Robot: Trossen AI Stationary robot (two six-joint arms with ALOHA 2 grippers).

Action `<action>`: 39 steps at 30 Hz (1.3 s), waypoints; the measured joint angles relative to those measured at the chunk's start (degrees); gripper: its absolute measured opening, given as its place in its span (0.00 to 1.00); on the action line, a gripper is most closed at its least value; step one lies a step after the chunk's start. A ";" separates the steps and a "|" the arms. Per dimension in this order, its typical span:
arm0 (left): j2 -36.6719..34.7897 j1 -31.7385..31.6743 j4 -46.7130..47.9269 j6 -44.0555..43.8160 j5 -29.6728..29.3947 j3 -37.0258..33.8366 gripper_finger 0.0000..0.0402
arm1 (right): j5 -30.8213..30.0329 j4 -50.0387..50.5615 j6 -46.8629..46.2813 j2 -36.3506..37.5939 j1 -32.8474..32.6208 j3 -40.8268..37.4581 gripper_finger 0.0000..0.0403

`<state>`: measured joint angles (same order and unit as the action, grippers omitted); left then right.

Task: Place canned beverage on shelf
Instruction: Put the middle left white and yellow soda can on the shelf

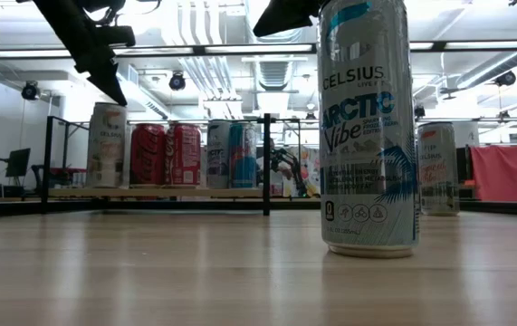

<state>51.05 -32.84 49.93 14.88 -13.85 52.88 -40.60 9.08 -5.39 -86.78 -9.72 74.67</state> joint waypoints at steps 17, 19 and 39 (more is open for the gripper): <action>-0.09 0.00 1.49 -2.36 -0.81 0.00 0.00 | 0.00 0.00 0.00 0.00 0.00 -0.02 0.02; -0.09 0.00 1.95 -2.52 -0.83 0.00 0.00 | 0.00 0.00 0.00 0.00 0.01 -0.02 0.02; -0.69 0.02 9.16 -12.75 -3.08 -0.04 0.00 | 0.01 0.04 0.00 0.00 0.00 -0.02 0.02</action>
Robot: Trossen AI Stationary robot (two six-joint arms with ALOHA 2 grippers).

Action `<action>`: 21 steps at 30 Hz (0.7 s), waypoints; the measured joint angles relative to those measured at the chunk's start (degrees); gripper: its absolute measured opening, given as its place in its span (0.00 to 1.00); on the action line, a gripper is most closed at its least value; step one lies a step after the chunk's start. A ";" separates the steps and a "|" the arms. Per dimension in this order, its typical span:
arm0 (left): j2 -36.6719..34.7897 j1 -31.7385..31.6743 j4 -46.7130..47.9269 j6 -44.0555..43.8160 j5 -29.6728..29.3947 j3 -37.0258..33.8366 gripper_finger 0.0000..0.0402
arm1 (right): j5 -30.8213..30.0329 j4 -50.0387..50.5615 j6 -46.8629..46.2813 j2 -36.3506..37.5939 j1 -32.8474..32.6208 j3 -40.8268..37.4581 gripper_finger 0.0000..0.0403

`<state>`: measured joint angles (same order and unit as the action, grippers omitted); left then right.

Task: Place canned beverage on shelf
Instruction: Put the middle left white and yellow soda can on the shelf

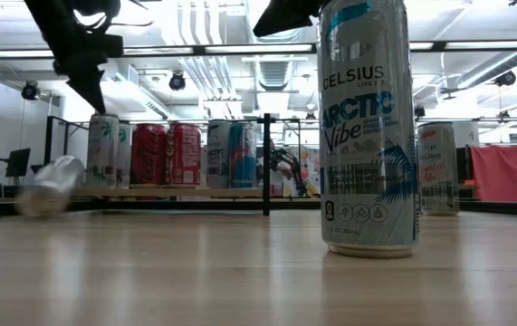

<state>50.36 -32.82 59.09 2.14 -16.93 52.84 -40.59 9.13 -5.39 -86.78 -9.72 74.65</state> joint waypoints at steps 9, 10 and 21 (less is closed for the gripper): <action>-2.50 0.83 5.09 -11.56 6.43 0.00 0.00 | 0.01 0.07 0.42 0.00 0.01 -0.09 0.02; -2.92 1.32 5.31 -13.59 7.65 0.00 0.00 | 0.01 0.21 0.40 0.00 0.00 -0.09 0.02; -4.87 21.21 9.88 -44.88 8.82 -0.13 0.00 | 0.01 1.66 1.55 0.00 0.00 -0.33 0.02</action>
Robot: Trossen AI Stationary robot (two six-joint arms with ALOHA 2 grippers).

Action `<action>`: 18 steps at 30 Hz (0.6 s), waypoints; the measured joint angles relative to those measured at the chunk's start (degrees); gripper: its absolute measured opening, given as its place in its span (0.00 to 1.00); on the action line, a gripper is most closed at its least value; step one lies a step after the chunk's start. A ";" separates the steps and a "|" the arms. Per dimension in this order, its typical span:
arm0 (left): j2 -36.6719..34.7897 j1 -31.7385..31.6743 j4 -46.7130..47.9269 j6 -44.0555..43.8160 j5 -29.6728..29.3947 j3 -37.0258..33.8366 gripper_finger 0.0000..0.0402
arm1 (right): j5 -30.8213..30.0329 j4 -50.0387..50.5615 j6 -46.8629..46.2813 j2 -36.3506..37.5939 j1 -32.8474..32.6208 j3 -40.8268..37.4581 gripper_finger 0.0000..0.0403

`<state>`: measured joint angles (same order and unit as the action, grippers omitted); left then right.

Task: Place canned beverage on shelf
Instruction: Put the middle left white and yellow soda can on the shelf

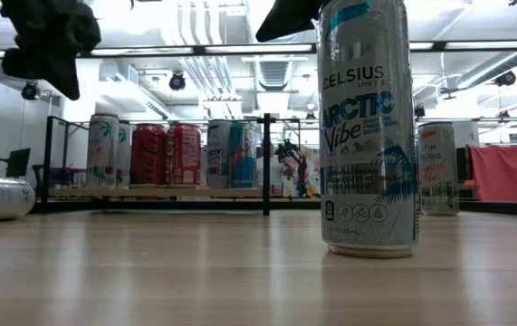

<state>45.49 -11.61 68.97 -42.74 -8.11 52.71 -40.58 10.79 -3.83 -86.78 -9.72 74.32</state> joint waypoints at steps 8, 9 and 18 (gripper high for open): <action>7.62 24.78 1.64 -25.59 -3.42 0.00 0.00 | 0.02 0.00 1.51 0.00 0.00 -0.05 0.02; 8.86 27.20 1.97 -28.43 -3.37 -0.02 0.00 | 0.05 -0.01 1.53 0.00 0.00 -0.09 0.02; 17.94 36.50 12.14 -43.90 -0.48 -0.02 0.00 | 0.13 0.94 1.29 0.00 -0.09 -0.13 0.02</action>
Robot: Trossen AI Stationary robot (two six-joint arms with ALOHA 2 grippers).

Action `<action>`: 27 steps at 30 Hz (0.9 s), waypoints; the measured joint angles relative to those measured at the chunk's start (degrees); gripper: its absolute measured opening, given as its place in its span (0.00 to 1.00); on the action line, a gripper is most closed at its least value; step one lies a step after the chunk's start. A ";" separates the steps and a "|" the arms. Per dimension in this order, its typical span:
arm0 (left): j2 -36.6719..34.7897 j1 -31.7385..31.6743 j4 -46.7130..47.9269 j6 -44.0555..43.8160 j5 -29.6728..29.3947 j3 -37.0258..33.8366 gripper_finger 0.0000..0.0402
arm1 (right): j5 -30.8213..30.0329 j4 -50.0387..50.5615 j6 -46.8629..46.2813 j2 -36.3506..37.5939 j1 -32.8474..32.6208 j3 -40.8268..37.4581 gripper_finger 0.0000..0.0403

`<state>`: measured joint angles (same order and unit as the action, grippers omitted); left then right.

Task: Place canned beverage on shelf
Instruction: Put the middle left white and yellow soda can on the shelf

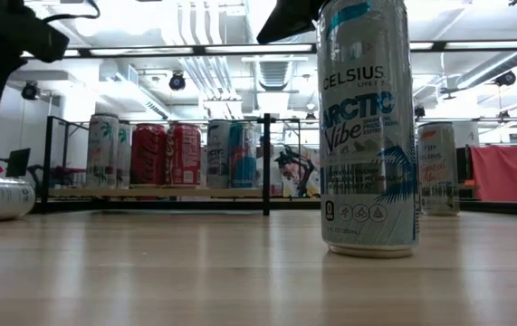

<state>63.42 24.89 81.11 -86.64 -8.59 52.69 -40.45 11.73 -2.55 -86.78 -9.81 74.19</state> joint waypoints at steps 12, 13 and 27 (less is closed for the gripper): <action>8.87 0.05 0.75 -0.53 -3.00 -2.78 0.00 | 0.13 0.00 0.89 0.00 -0.02 0.00 0.02; 9.09 0.02 0.77 -0.80 -2.94 -3.85 0.00 | 0.13 0.00 0.97 0.00 -0.04 0.00 0.02; 6.81 -0.03 -3.15 -8.92 -5.42 -9.61 0.15 | 0.09 -0.07 3.36 0.00 0.09 0.00 0.02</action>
<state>70.23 24.86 77.96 -95.56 -14.01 43.07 -40.36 11.66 0.82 -86.78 -9.72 74.19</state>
